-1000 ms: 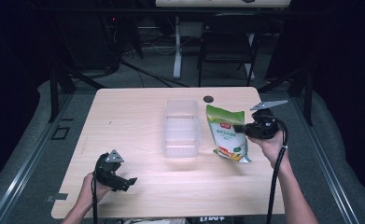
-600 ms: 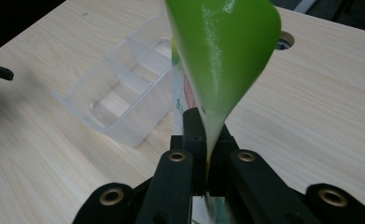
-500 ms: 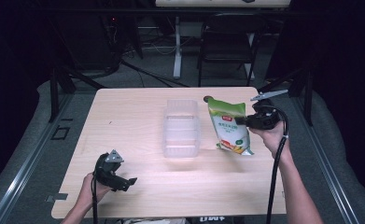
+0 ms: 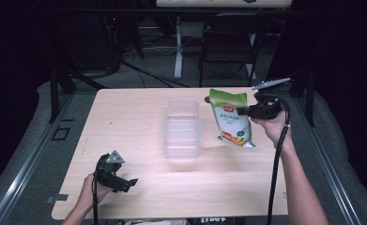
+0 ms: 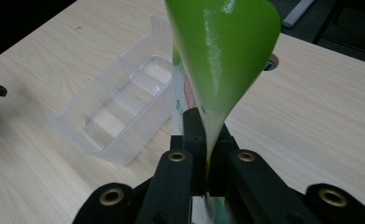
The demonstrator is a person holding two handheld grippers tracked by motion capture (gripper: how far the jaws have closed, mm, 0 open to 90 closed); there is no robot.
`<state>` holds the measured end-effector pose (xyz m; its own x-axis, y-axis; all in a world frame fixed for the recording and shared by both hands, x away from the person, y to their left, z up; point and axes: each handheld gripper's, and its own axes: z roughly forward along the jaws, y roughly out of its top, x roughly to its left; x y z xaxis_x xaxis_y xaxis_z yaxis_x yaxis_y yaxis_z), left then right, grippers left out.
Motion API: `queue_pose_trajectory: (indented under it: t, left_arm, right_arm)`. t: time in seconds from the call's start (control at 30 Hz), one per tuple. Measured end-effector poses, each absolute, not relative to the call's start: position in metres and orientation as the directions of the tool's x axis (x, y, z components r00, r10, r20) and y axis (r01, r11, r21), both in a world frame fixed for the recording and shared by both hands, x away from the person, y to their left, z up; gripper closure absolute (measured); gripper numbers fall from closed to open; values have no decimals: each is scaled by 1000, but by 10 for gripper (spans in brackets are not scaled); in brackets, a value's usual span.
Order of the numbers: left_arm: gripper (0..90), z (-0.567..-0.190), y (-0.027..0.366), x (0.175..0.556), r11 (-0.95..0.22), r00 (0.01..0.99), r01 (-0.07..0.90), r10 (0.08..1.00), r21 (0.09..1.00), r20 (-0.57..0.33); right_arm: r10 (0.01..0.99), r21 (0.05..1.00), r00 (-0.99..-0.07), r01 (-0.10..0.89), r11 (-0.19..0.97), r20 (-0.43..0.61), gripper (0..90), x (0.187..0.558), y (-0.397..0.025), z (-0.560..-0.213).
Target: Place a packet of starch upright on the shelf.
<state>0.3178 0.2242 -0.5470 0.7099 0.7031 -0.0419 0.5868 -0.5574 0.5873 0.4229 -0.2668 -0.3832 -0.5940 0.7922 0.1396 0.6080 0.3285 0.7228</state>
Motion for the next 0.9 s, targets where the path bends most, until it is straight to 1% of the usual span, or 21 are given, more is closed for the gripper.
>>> queue_pose_trajectory:
  t: [0.43,0.9]
  left_arm:
    - [28,-547,224,318,-555,710,587,703,589,-45]
    - [25,-548,224,318,-556,711,588,702,588,-48]
  right_arm:
    - [795,745,-596,583,326,118,900,436,-263,-361]
    - [790,754,-602,569,327,111,900,450,-256,-347]
